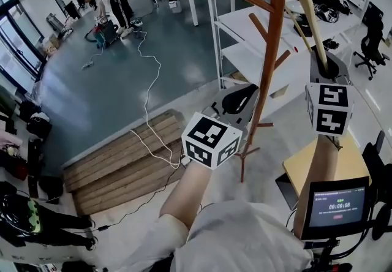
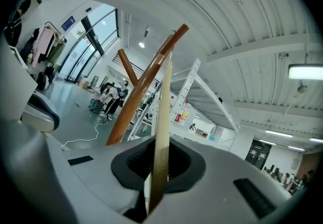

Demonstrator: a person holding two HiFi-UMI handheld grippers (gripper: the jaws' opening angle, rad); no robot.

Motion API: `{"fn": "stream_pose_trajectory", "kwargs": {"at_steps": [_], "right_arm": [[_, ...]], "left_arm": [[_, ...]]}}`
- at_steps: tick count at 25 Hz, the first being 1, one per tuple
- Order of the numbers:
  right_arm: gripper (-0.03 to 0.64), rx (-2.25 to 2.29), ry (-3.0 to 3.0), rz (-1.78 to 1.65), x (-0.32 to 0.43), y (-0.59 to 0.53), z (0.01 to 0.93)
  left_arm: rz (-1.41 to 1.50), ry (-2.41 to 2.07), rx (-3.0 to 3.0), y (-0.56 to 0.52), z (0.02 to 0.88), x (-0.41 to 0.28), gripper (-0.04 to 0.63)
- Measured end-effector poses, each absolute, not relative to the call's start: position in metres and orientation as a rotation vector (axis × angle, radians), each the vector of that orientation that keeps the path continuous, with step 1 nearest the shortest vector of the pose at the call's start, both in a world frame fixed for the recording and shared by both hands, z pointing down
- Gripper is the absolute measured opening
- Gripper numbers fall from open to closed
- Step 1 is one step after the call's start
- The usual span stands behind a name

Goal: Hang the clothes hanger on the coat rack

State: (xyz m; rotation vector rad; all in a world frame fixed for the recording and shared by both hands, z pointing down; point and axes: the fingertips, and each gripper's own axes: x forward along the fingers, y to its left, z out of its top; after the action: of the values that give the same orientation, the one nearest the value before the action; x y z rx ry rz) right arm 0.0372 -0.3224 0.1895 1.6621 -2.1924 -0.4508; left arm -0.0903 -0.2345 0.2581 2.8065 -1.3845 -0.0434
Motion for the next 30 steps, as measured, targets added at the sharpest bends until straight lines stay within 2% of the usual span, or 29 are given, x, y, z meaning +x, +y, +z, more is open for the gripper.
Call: {"fn": "stream_pose_trajectory", "kwargs": {"at_steps": [22,26,30], "right_arm": [[0.027,1.598,-1.975,-0.677,0.032,-0.319,0.191],[0.069,1.55,-2.027,-0.655,0.028,-0.318,0.195],[0.071,1.529,-2.082,-0.652,0.025,-0.316,0.194]], "left_arm": [[-0.058,-1.428,2.765,-0.232,0.271,-0.097,0.008],[-0.047,-1.427,2.771,-0.231,0.272,-0.095,0.008],[-0.05,-1.438,2.766,-0.231,0.273,-0.096,0.008]]}}
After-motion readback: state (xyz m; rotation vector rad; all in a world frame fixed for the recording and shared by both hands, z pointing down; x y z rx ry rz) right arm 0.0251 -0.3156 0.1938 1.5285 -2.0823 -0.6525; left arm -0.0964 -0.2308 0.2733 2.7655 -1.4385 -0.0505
